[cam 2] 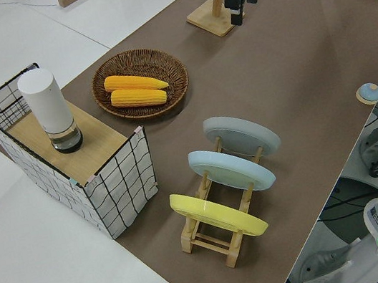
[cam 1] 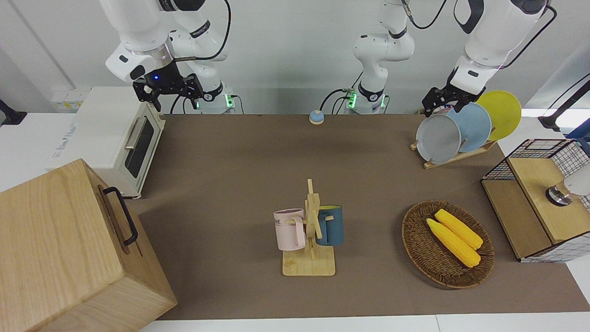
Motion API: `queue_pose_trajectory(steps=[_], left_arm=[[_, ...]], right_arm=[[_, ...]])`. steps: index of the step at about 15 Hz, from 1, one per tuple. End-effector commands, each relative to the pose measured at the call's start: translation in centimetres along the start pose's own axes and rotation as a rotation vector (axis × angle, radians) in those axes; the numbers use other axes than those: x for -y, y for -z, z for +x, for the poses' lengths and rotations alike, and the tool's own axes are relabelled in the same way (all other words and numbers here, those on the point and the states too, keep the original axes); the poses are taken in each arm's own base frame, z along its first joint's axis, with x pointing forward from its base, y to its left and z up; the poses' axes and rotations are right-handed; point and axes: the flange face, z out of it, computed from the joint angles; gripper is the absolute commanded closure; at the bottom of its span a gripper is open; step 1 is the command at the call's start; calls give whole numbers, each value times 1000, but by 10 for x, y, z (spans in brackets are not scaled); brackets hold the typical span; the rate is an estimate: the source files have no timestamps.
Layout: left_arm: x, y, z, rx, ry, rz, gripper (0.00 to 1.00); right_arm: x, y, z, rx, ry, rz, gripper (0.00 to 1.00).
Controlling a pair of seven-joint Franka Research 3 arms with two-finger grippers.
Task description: Pick gray plate from table and place it on lower plate rack with left arm
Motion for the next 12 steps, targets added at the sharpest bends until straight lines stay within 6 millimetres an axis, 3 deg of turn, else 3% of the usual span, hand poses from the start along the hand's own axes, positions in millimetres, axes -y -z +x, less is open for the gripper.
queue_pose_trajectory(steps=[1,5,12], left_arm=[[-4,38,-15,-15,-51,-62,11],[-2,63,-27,-59,-90,-69,11],[-1,58,-20,-71,-90,-58,9]], right_arm=[[-2,4,-3,3,-17,-7,17],[-2,4,-3,3,-17,-7,17],[-2,4,-3,3,-17,-7,17]])
